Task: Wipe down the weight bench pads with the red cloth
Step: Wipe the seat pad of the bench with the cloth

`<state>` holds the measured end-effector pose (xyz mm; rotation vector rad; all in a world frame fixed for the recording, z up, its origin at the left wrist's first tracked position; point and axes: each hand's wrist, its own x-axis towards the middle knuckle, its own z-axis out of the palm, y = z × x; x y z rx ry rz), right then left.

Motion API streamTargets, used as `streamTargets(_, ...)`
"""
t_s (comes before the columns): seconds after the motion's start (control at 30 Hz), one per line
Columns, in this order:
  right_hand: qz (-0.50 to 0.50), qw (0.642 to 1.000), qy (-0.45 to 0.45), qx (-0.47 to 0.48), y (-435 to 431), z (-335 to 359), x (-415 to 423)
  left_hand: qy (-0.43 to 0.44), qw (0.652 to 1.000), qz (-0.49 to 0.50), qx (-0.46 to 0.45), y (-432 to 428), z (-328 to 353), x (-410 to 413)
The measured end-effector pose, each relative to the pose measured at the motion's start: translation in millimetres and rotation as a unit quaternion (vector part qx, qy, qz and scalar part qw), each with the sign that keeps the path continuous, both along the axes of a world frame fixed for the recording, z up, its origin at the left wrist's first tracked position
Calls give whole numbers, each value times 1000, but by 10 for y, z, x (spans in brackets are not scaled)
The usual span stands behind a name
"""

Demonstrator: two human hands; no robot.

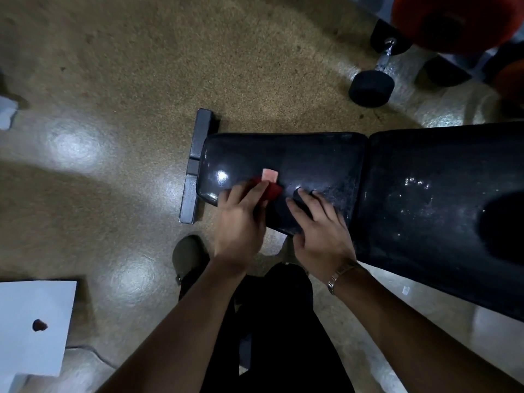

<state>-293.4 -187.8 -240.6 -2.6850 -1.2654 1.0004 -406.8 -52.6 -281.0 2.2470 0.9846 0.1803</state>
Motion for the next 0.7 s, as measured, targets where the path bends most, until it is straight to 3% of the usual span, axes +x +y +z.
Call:
streamTargets(0.2, -7, 999, 32, 31, -84, 126, 139, -18, 993, -118, 21, -84, -65, -385)
streamTargets(0.33, 6, 1000, -30, -7, -230, 194, 196, 9, 996, -88, 12, -4, -59, -627)
streamTargets(0.5, 52, 994, -75, -53, -386, 226, 179, 0, 1000, -10, -3, -95, 58, -122)
streamTargets(0.7, 54, 994, -74, -62, -466, 220, 165, -11, 994, -99, 32, -306, 21, 72)
